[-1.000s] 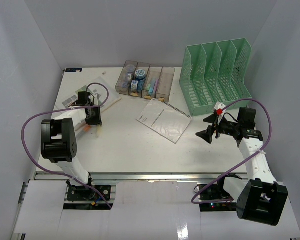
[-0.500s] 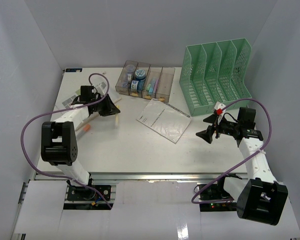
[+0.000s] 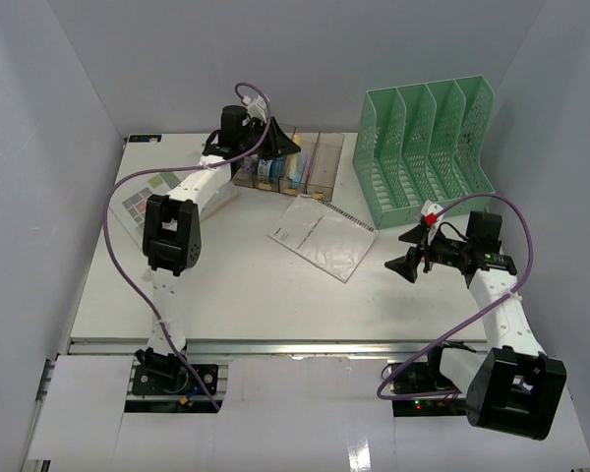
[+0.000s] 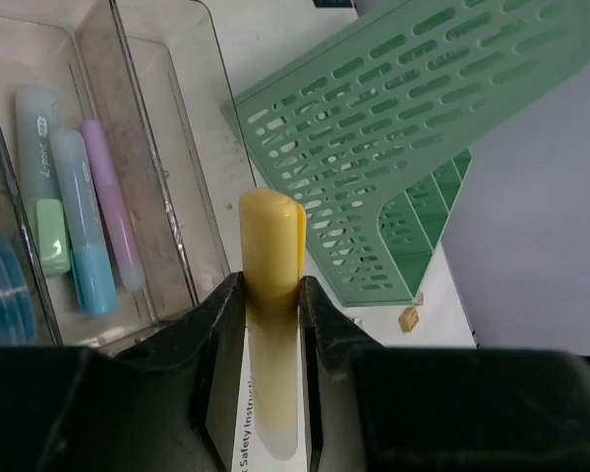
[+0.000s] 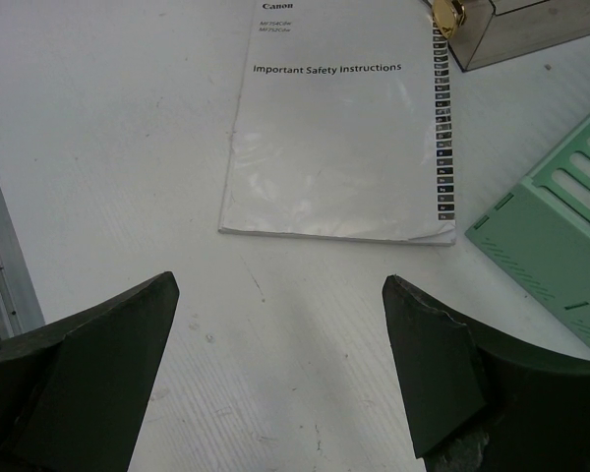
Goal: Organize the desk
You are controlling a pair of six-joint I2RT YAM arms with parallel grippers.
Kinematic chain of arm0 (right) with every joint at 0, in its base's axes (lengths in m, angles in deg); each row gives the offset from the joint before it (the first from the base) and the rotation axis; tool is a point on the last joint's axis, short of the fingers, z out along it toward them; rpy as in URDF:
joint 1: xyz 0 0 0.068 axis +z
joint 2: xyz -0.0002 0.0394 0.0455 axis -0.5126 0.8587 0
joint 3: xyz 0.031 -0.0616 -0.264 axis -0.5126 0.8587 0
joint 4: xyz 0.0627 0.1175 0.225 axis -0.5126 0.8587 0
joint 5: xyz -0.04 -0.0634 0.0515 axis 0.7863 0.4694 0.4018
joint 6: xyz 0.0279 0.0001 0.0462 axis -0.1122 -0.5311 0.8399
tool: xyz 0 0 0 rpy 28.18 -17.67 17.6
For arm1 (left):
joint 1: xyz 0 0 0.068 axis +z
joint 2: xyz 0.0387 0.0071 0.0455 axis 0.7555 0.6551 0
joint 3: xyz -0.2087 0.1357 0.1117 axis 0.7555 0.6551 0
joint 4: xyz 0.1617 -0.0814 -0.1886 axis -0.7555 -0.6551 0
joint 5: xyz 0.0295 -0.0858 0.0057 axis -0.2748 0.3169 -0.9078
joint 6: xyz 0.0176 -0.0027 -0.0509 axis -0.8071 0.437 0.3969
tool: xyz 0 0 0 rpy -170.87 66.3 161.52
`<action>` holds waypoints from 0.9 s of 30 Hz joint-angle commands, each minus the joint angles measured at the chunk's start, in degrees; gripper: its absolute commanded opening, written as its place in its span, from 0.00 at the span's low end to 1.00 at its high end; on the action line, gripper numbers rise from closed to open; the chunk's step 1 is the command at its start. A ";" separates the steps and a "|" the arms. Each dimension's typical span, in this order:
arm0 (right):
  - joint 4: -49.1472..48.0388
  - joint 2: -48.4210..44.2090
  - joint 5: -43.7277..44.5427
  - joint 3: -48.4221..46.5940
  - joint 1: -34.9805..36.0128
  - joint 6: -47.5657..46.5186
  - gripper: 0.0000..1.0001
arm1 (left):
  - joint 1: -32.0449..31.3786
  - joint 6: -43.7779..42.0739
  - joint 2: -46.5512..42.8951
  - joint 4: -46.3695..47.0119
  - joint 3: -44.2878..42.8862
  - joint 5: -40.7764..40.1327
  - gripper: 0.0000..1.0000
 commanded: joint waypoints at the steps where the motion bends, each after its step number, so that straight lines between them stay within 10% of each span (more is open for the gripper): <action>1: -0.35 0.66 -2.19 -1.26 -0.40 -0.17 0.91 | -0.35 2.89 9.65 0.52 -14.33 -2.14 0.23; 10: -0.45 1.34 -4.99 -1.25 -0.41 1.14 0.91 | -2.28 -1.76 19.78 0.67 -25.87 -14.78 0.36; 18: -0.44 1.77 -5.84 -1.34 -0.41 1.21 0.91 | -3.87 -9.98 19.89 -2.83 -26.14 -16.86 0.78; 27: -0.30 1.72 -3.20 -1.25 -0.38 0.29 0.91 | -4.33 -12.85 4.63 -4.30 -17.11 -19.57 0.82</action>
